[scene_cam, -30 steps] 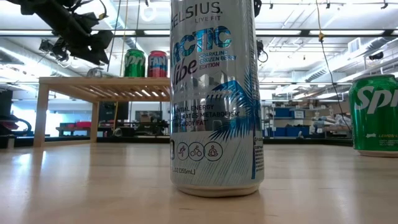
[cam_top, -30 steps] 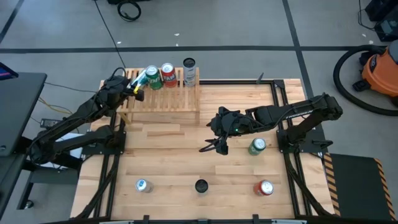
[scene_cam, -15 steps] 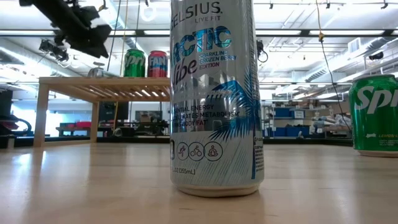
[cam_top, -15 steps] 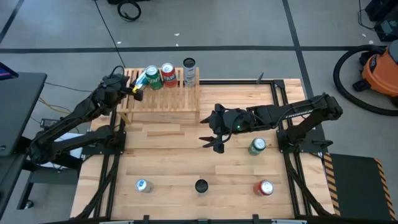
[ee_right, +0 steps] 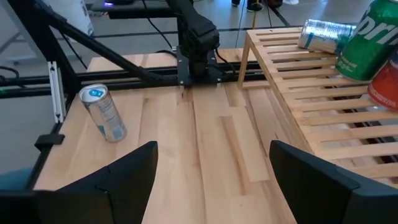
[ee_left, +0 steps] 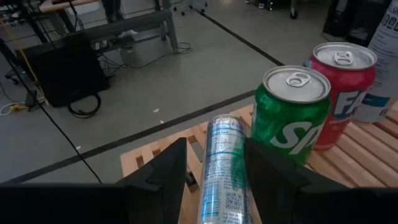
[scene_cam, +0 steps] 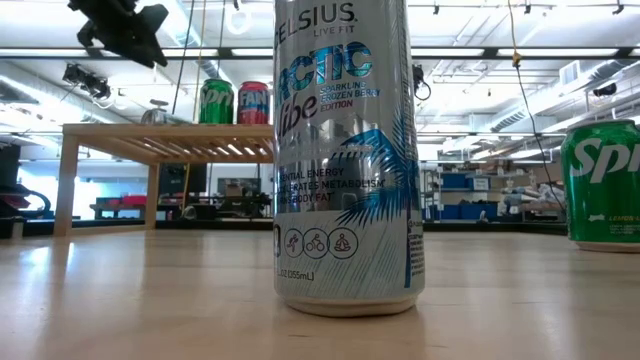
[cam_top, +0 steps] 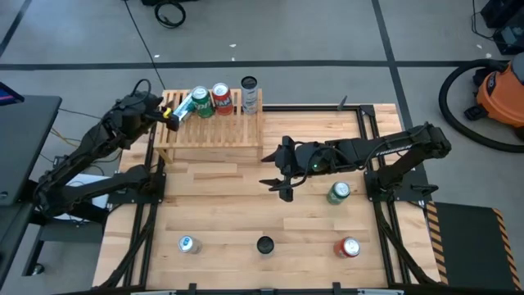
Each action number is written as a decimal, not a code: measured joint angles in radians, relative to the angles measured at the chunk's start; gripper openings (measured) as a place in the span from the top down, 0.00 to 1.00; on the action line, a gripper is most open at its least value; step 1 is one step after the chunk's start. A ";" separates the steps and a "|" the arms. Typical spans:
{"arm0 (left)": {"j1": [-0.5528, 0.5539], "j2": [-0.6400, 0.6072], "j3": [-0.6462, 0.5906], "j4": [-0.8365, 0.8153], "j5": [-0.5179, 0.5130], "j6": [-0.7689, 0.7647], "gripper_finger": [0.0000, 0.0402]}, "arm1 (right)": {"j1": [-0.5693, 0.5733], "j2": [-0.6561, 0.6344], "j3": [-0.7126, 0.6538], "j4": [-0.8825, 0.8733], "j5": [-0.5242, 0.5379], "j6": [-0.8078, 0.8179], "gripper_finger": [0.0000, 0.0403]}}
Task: Place canned beverage on shelf
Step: Put the top blue soda can on the shelf
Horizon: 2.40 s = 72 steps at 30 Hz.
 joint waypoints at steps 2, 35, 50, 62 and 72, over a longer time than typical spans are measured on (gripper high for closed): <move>0.000 0.000 0.000 0.000 0.005 0.000 0.59 | 0.000 0.000 0.000 0.005 0.000 0.011 0.21; 0.000 0.002 -0.001 -0.047 0.259 -0.026 0.59 | 0.000 0.000 0.000 0.008 0.000 0.019 0.21; 0.051 0.066 0.001 -0.026 0.262 0.049 0.18 | 0.000 0.000 0.000 0.008 0.000 0.020 0.21; 0.051 0.233 0.201 -0.296 0.262 0.074 0.01 | 0.000 0.000 0.000 0.011 0.000 0.020 0.21; 0.074 0.335 0.247 -0.359 0.263 0.079 0.01 | 0.000 0.000 0.000 0.011 0.000 0.020 0.21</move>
